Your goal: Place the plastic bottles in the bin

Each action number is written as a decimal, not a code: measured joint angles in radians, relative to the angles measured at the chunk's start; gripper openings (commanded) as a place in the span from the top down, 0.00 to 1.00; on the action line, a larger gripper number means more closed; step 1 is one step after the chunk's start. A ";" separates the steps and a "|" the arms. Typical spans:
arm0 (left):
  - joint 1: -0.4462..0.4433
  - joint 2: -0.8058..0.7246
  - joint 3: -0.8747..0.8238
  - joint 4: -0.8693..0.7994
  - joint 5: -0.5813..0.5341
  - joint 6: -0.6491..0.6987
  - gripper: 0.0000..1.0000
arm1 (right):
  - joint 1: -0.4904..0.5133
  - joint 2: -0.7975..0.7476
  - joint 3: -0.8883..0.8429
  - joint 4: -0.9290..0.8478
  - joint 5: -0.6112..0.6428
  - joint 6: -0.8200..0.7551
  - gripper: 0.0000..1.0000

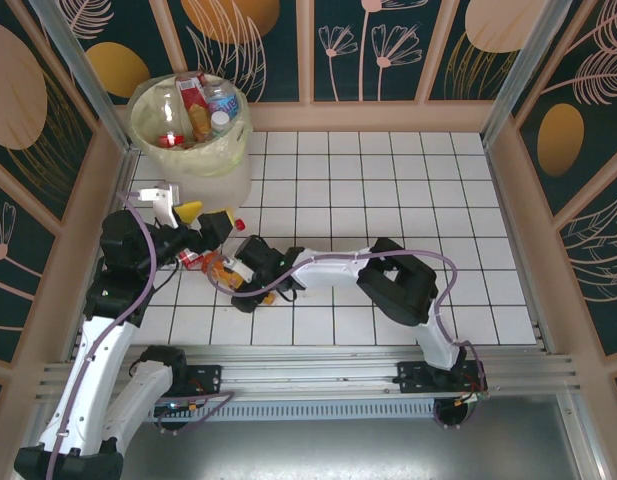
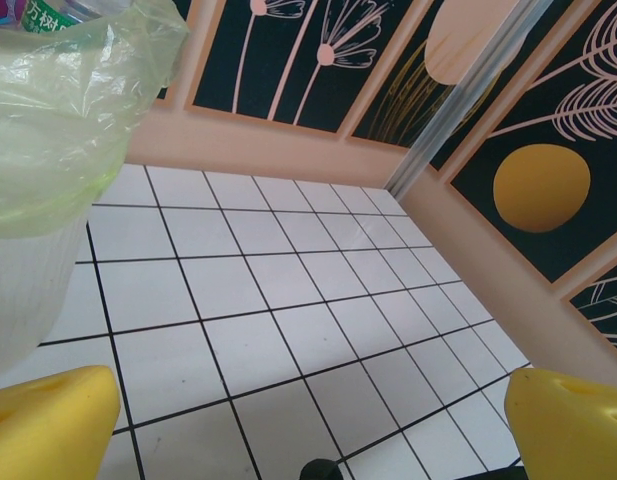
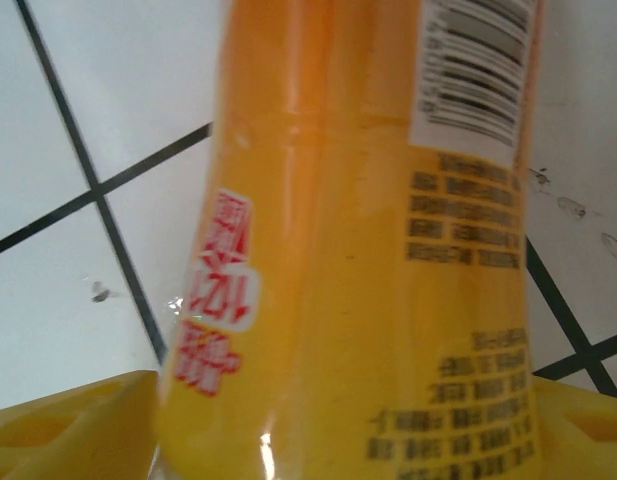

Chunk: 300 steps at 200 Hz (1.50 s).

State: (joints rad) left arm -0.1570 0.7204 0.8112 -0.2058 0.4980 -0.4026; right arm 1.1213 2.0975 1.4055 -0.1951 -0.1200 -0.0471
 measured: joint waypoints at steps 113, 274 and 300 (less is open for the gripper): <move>0.000 0.000 -0.032 0.082 0.055 -0.052 0.01 | -0.067 -0.171 -0.206 0.077 -0.066 0.035 0.46; -0.109 0.227 -0.232 0.494 0.193 -0.422 0.04 | -0.355 -0.661 -0.507 0.402 -0.555 0.296 0.45; -0.154 0.286 -0.257 0.594 0.202 -0.481 0.08 | -0.359 -0.678 -0.524 0.456 -0.618 0.335 0.45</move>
State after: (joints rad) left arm -0.3115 1.0069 0.5545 0.3882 0.6998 -0.8833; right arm 0.7624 1.4197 0.8818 0.2611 -0.7376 0.2878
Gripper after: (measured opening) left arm 0.945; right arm 0.561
